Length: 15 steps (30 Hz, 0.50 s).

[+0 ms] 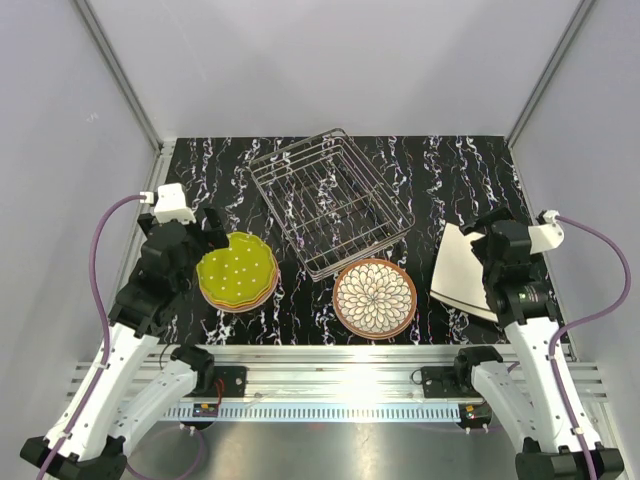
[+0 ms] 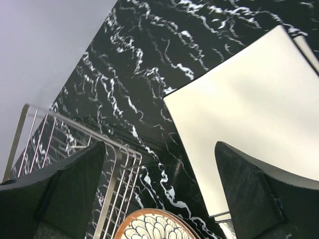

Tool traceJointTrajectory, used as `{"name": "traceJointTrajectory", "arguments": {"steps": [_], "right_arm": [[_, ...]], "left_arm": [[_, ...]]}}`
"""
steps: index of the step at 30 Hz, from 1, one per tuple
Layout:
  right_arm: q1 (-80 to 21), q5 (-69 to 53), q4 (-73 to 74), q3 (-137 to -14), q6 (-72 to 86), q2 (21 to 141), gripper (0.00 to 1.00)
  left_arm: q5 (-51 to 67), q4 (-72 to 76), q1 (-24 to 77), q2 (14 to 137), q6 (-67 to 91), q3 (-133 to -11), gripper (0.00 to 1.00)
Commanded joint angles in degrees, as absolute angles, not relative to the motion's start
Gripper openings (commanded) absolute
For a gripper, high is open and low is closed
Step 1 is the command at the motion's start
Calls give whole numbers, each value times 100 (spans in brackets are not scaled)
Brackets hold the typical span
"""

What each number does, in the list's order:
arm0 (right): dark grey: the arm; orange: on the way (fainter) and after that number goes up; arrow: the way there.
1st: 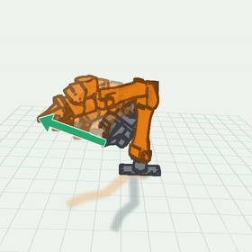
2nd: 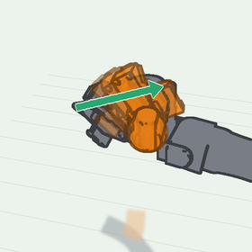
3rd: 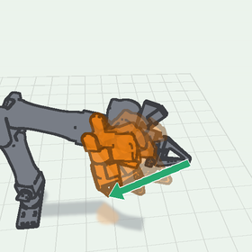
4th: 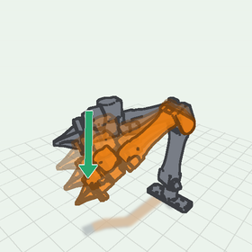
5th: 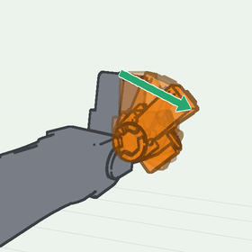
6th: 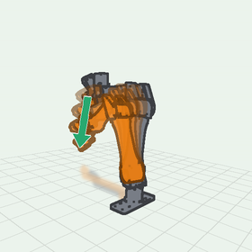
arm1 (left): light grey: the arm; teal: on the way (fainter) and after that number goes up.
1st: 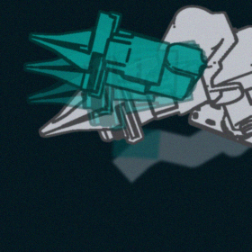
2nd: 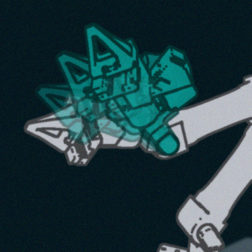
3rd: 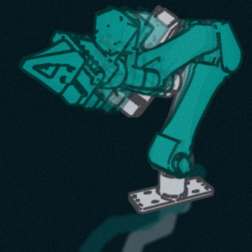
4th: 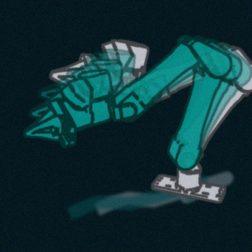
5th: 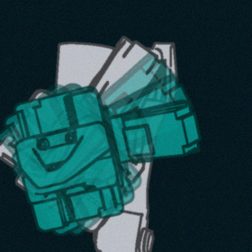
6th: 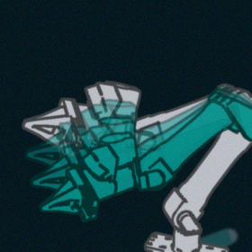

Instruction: Load the plates into the dish rack

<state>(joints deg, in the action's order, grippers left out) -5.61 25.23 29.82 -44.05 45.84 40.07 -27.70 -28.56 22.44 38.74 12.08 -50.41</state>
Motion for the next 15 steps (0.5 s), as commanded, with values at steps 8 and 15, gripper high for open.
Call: {"name": "traceJointTrajectory", "arguments": {"steps": [8, 15], "right_arm": [[-545, 3402, 2857, -4088, 4571, 3070, 100], [-545, 2885, 2531, -3788, 4184, 2584, 100]], "left_arm": [[-3137, -2663, 2224, 3806, 1248, -5142, 99], [-2979, -2768, 2224, 3955, 1222, -5229, 99]]}}
